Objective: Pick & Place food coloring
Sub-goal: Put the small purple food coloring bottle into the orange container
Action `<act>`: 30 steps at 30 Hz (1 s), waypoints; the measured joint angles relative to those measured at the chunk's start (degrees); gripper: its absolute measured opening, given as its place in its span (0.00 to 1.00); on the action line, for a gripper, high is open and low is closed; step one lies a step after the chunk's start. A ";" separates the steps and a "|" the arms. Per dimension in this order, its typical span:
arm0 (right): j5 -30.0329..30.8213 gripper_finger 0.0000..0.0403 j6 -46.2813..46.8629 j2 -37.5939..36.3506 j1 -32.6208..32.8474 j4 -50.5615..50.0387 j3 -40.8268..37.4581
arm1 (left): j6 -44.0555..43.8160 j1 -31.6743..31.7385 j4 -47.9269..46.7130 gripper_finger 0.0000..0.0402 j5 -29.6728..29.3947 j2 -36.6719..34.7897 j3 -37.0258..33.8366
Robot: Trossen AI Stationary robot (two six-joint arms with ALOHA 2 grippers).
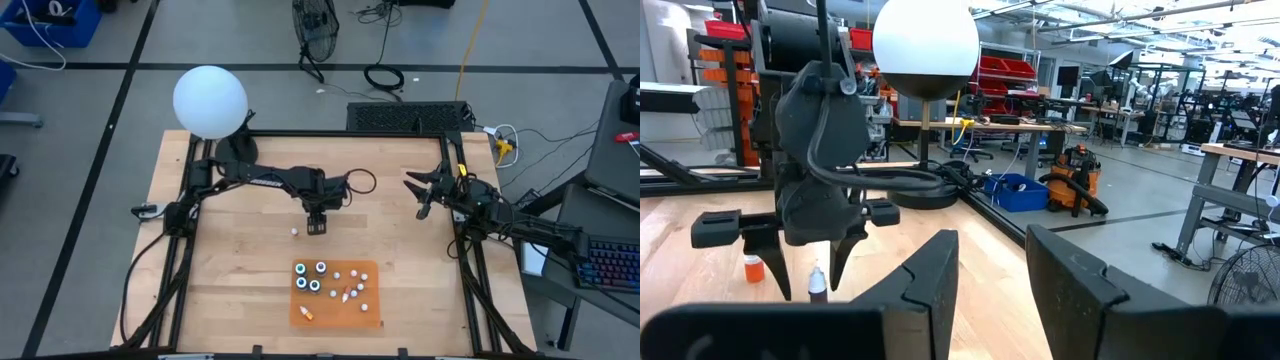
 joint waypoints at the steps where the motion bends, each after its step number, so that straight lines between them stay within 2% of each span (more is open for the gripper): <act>1: 0.00 0.27 0.00 0.00 0.00 -0.02 0.02 | 0.08 0.00 0.14 0.52 0.22 0.00 0.00; 5: 0.02 0.27 -0.01 0.00 0.02 -0.02 0.02 | 0.11 0.00 0.56 0.52 0.26 0.00 0.00; 8: 0.02 0.27 0.00 0.00 0.00 -0.02 0.00 | 0.11 0.00 0.46 0.47 0.28 -0.02 0.00; 11: 0.01 0.27 -0.02 0.00 0.00 -0.02 0.00 | 0.11 0.00 0.10 0.38 0.31 -0.02 0.00; 16: 0.02 0.27 -0.01 0.00 0.02 -0.02 0.01 | 0.34 0.04 0.11 0.17 0.31 -0.02 0.00; 17: 0.01 0.27 -0.01 0.00 0.02 -0.02 0.02 | 0.58 0.04 0.13 0.15 0.32 -0.02 0.00; 24: 0.02 0.27 -0.01 -0.02 0.00 -0.02 0.01 | 1.91 -1.14 -3.88 0.15 -0.37 -1.45 1.51; 30: 0.02 0.27 0.00 -0.02 0.01 0.03 0.01 | 1.32 -7.76 -11.09 0.15 -2.90 -5.75 8.84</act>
